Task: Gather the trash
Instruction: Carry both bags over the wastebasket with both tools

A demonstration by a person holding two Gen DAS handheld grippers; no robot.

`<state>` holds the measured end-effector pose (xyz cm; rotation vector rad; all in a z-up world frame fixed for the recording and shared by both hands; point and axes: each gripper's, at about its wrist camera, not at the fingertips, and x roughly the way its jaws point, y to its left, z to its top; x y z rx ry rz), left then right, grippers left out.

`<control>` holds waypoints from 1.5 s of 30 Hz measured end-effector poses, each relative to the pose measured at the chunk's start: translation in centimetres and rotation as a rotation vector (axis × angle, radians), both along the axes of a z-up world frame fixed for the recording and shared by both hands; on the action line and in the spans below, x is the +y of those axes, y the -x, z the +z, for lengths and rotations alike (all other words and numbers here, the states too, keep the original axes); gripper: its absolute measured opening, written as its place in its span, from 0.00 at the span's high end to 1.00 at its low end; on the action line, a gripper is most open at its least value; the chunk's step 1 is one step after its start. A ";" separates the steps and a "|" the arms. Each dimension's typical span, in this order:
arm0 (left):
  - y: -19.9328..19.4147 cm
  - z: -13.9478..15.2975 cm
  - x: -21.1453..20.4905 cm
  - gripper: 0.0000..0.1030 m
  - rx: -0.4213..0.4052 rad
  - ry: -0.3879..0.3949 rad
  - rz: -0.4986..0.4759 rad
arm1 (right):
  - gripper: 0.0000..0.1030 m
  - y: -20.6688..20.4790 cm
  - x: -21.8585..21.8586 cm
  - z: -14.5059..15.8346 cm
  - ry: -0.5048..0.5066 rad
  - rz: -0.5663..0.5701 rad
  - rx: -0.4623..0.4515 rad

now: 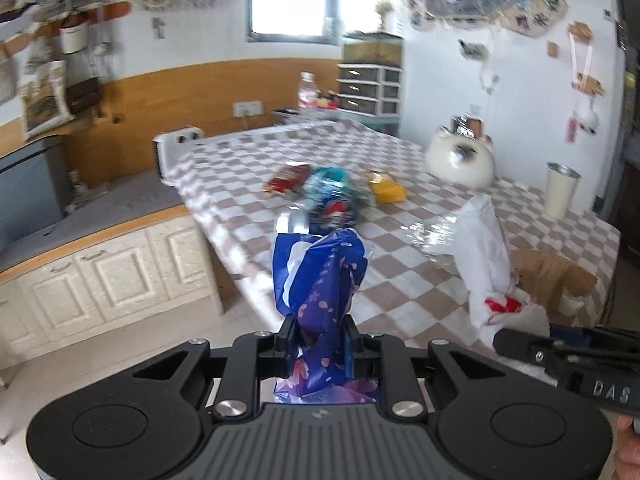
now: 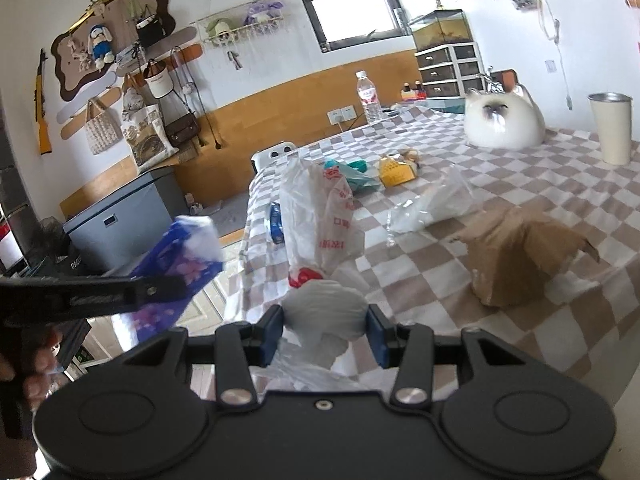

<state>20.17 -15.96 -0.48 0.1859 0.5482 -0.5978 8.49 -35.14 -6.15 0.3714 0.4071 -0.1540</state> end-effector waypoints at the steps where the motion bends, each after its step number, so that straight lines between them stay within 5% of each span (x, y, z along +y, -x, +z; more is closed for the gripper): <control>1: 0.2 0.0 0.7 0.78 -0.004 0.006 0.019 | 0.56 -0.2 0.3 0.1 0.004 0.005 -0.001; 13: 0.5 -0.7 9.6 0.78 -0.048 0.057 0.252 | 0.56 -3.9 6.5 0.7 0.063 0.124 0.018; 25: -1.4 -5.9 17.7 0.78 0.006 0.081 0.449 | 0.56 -9.4 15.8 -2.6 0.143 0.271 0.107; 33: -5.5 -12.4 19.6 0.78 0.124 0.074 0.525 | 0.56 -15.1 18.6 -8.6 0.132 0.307 0.218; 45: -13.7 -21.9 17.0 0.78 0.267 0.088 0.600 | 0.56 -23.6 17.8 -20.2 0.052 0.301 0.402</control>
